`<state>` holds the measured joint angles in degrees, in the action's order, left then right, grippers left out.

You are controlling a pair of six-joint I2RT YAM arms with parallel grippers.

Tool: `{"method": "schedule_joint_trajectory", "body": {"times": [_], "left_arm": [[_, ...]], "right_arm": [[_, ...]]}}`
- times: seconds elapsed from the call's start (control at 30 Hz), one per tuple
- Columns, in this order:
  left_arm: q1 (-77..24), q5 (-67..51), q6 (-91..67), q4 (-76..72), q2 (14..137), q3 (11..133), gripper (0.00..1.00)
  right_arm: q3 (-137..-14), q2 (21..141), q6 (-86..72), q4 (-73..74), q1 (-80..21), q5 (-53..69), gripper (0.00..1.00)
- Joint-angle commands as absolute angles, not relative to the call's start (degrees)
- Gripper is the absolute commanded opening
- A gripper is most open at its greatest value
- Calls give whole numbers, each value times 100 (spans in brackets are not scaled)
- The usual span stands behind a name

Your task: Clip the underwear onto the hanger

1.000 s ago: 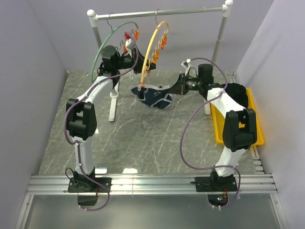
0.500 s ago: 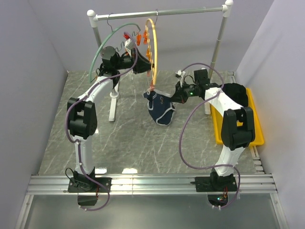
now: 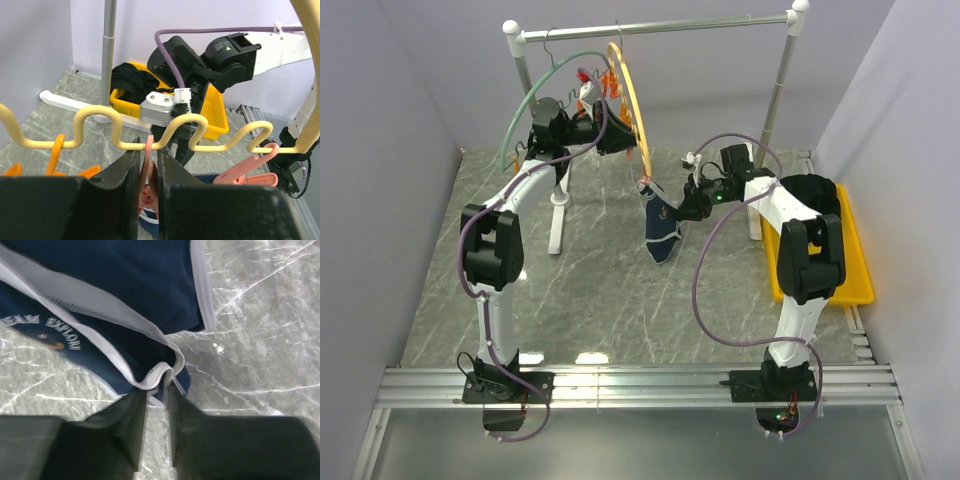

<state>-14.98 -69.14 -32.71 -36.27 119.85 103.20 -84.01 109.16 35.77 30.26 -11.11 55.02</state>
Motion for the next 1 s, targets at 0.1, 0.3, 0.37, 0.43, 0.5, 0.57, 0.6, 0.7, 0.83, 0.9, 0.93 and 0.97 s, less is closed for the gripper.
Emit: {"method": "schedule_joint_trajectory", "body": {"times": [0.1, 0.3, 0.37, 0.43, 0.5, 0.57, 0.6, 0.7, 0.83, 0.9, 0.93, 0.97], "left_arm": [[-1485, -7014, -3358, -4087, 11927, 10643, 0], [-1485, -7040, -3358, -4113, 11936, 10670, 0], [-1485, -7049, -3314, -4157, 11892, 10626, 0], [-1485, -7057, -3375, -4210, 11926, 10635, 0], [-1485, -7066, -3419, -4236, 11936, 10652, 0], [-1485, -7066, -3375, -4228, 11909, 10652, 0], [-1485, -7066, -3366, -4228, 11909, 10652, 0], [-1485, -7058, -3366, -4245, 11935, 10679, 0], [-1485, -7172, -3419, -4368, 11936, 10661, 0], [-1485, -7233, -3463, -4394, 11936, 10617, 0], [-1485, -7268, -3472, -4438, 11927, 10608, 0], [-1485, -7286, -3480, -4438, 11935, 10600, 0]], "right_arm": [[-8894, 11127, 4148, 3656, -1151, 5730, 21], [-8912, 11101, 4271, 3673, -1134, 5502, 33], [-8877, 11101, 4429, 3770, -1125, 5502, 28], [-8886, 11127, 4438, 3762, -1142, 5450, 19], [-8921, 11179, 4482, 3779, -1151, 5336, 24], [-8991, 11232, 4622, 3849, -1151, 5352, 24], [-9009, 11250, 4632, 3850, -1151, 5361, 11], [-9105, 11276, 4606, 3797, -1152, 5379, 0], [-9158, 11259, 4308, 3648, -1160, 5605, 6], [-8984, 11172, 4158, 3517, -1204, 5818, 29], [-8922, 11145, 3948, 3263, -1221, 5897, 40], [-8886, 11136, 3790, 3095, -1248, 5950, 49]]}}
